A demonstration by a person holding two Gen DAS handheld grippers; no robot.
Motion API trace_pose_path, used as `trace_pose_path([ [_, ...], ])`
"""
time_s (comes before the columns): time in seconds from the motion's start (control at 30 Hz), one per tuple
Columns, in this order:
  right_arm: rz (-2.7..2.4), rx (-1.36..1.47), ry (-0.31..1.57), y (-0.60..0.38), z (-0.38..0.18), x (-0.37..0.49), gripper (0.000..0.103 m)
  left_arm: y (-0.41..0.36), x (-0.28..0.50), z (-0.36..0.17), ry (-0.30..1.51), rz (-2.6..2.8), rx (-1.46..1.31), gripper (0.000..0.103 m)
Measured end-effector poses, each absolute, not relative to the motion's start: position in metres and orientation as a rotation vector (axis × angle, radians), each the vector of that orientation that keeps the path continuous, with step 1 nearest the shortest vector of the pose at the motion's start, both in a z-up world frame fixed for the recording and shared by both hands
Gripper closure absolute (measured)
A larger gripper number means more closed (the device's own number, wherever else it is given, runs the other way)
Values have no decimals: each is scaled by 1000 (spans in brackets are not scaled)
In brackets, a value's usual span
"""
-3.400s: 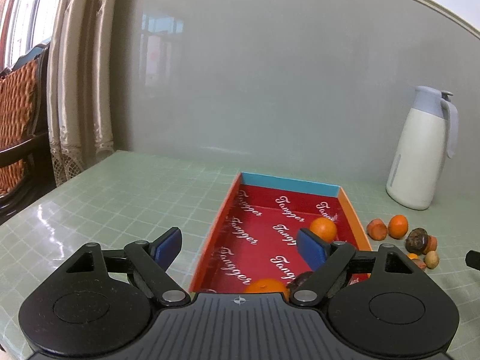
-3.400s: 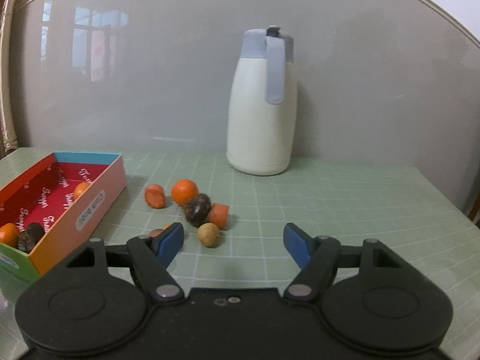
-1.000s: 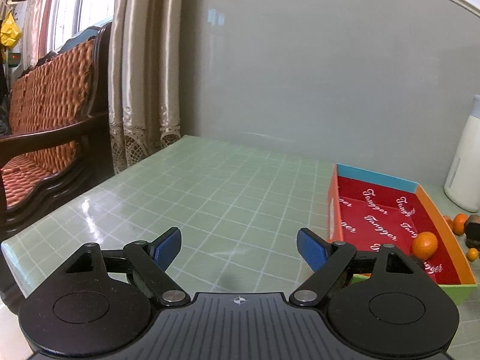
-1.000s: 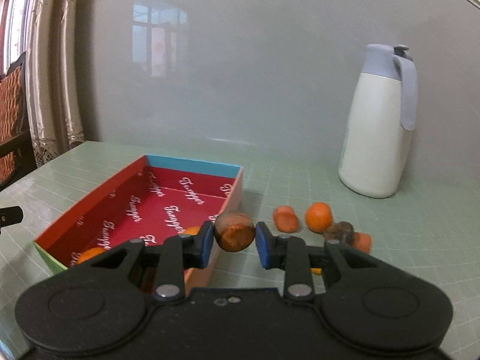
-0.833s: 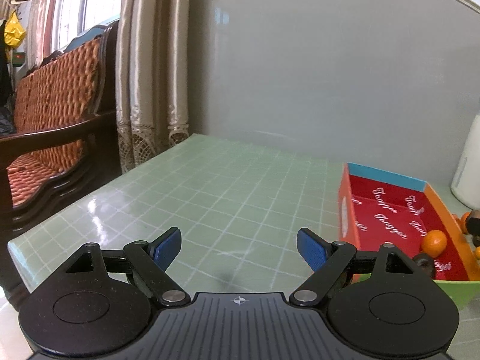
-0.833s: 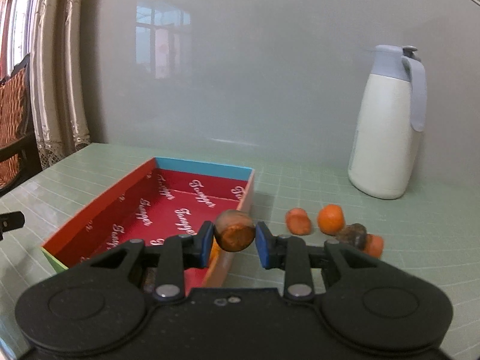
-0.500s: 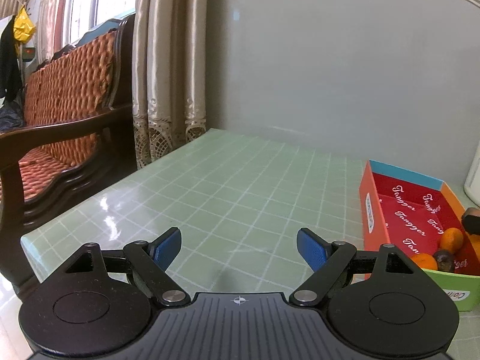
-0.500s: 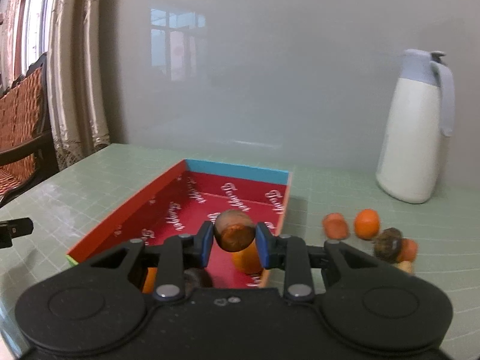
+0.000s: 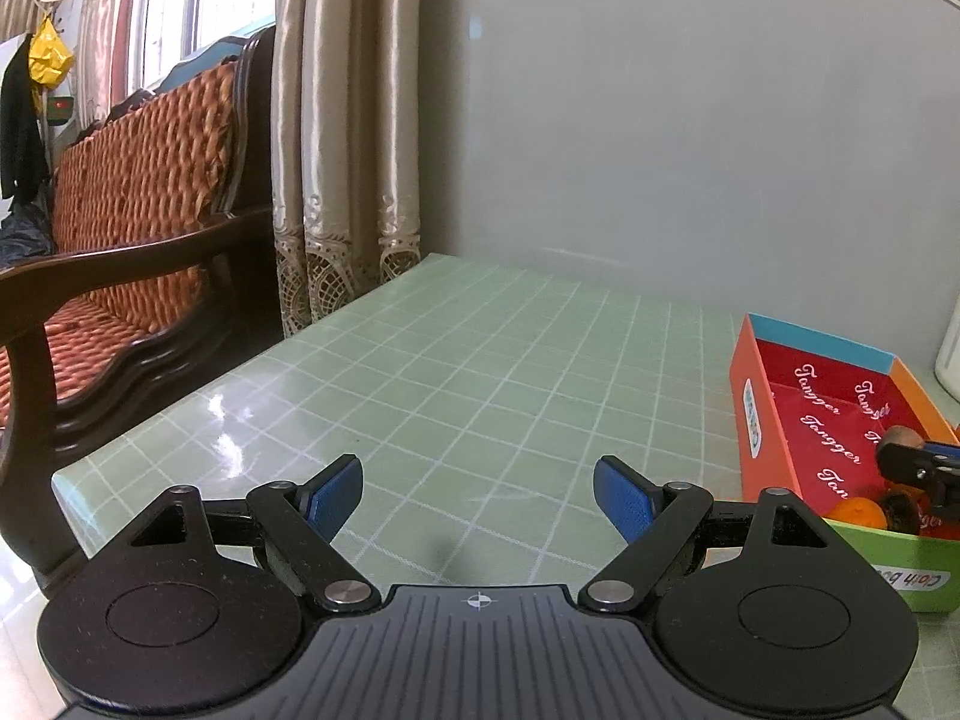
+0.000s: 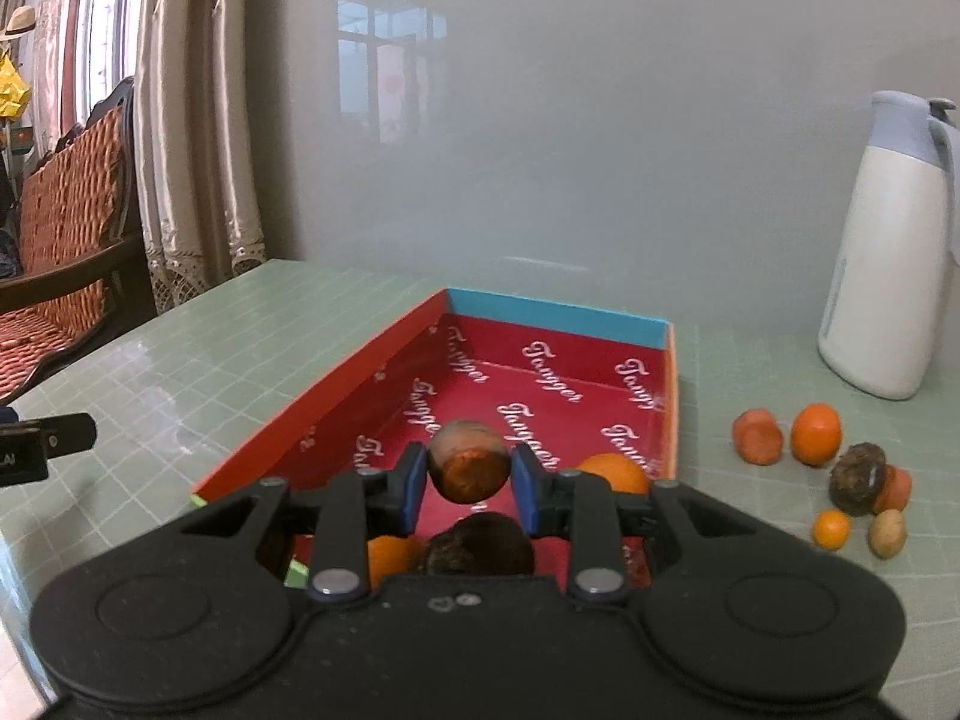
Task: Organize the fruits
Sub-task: 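Carry the orange-brown fruit with the right gripper into the box and release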
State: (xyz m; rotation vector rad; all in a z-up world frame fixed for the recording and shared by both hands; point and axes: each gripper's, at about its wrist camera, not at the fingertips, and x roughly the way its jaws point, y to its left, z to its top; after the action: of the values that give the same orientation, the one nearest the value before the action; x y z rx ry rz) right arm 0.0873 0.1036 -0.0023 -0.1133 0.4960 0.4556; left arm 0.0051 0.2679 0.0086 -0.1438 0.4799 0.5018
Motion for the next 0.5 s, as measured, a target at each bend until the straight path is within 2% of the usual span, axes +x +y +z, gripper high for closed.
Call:
trace_pose_path([
  [0.37,477,-112,506,111,-6,87,74,265,5,9,481,500,-138,19],
  [0.43,459,-117,498,111,-6,86,69,265,5,9,482,499,-136,19],
  [0.5,449,-89,489,105,-3,86,69,263,5,8,482,497,-135,19],
])
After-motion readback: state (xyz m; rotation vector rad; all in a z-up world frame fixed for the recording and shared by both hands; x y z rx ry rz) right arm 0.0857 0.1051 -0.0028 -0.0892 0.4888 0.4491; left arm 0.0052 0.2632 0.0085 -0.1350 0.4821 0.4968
